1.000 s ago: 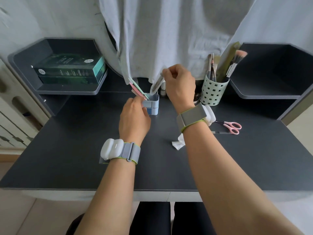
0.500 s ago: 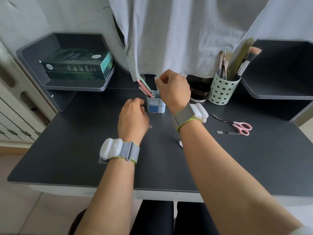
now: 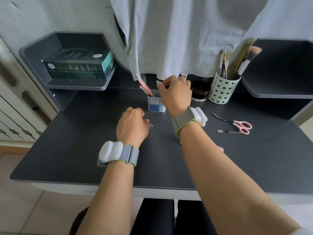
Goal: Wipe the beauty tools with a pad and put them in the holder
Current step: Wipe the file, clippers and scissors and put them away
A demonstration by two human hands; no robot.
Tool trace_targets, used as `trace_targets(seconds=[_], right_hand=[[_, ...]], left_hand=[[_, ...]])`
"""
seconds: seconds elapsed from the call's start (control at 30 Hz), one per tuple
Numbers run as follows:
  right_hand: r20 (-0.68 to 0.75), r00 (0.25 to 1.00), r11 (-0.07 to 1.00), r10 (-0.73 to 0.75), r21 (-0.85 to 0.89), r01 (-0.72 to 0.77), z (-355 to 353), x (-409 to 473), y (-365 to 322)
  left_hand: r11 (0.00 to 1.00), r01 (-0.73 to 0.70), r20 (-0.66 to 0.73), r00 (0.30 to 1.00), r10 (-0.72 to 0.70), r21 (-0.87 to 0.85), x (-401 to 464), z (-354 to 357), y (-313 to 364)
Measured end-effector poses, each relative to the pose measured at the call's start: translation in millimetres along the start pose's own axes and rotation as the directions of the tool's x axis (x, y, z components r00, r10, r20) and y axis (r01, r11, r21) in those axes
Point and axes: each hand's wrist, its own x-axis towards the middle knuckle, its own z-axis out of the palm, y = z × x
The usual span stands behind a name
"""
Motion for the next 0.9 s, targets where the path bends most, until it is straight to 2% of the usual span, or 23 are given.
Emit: trace_targets(seconds=[0.27, 0.5, 0.9], right_hand=[[-0.050, 0.999, 0.997, 0.019, 0.074, -0.016, -9, -11, 2], [-0.087, 0.996, 0.994, 0.027, 0.112, -0.017, -21, -17, 6], [-0.053, 0.995, 0.976, 0.089, 0.203, -0.076, -44, -24, 14]], left_hand=[[0.993, -0.018, 0.039, 0.999, 0.013, 0.115, -7, 4, -2], [0.983, -0.021, 0.016, 1.000, 0.019, 0.184, -10, 6, -3], [0.996, -0.059, -0.042, 0.997, 0.062, 0.069, -15, 8, 15]])
